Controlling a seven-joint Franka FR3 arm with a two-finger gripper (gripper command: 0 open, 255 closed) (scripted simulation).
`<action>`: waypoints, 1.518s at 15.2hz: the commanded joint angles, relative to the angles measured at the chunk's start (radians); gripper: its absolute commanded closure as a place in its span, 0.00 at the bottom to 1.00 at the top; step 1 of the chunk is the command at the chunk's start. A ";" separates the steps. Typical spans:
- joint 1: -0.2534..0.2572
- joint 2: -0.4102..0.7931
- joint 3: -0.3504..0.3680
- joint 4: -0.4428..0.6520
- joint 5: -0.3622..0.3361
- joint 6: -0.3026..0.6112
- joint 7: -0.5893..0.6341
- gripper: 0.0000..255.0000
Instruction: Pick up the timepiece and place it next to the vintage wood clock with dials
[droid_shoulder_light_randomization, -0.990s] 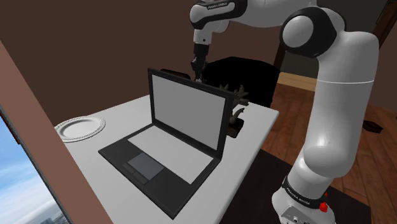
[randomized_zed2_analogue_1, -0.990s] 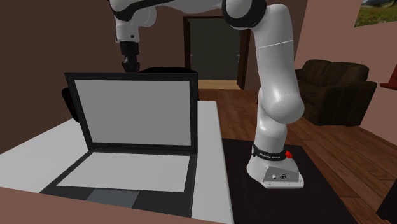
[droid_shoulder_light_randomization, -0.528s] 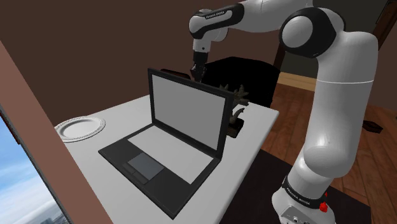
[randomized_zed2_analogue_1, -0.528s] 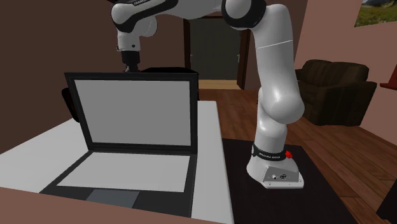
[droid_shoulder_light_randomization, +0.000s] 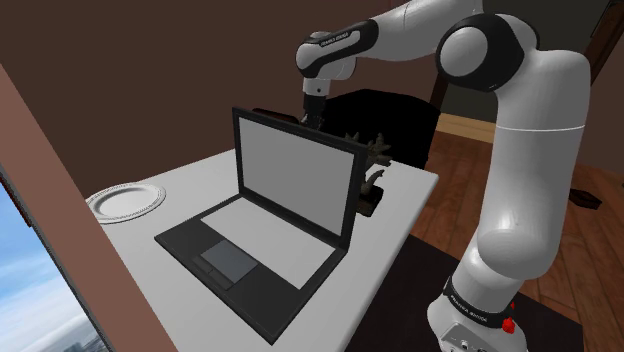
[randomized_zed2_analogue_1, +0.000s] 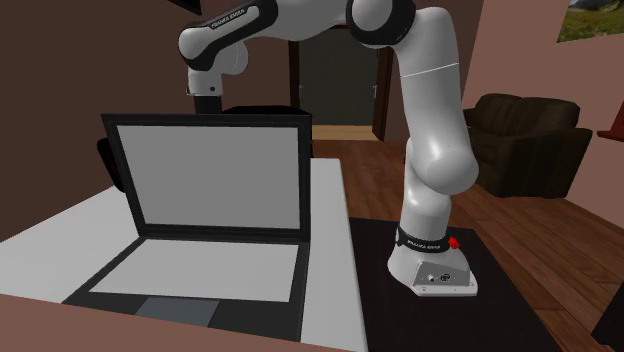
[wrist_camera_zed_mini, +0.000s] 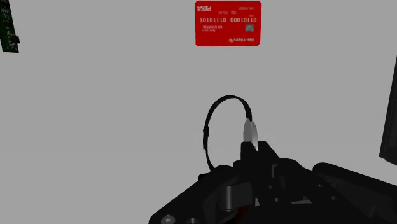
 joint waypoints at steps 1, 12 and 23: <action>0.002 0.003 0.001 -0.024 0.002 0.027 -0.001 1.00; 0.001 0.047 0.006 -0.112 0.019 0.158 -0.021 1.00; 0.000 0.066 0.009 -0.134 0.025 0.198 -0.029 1.00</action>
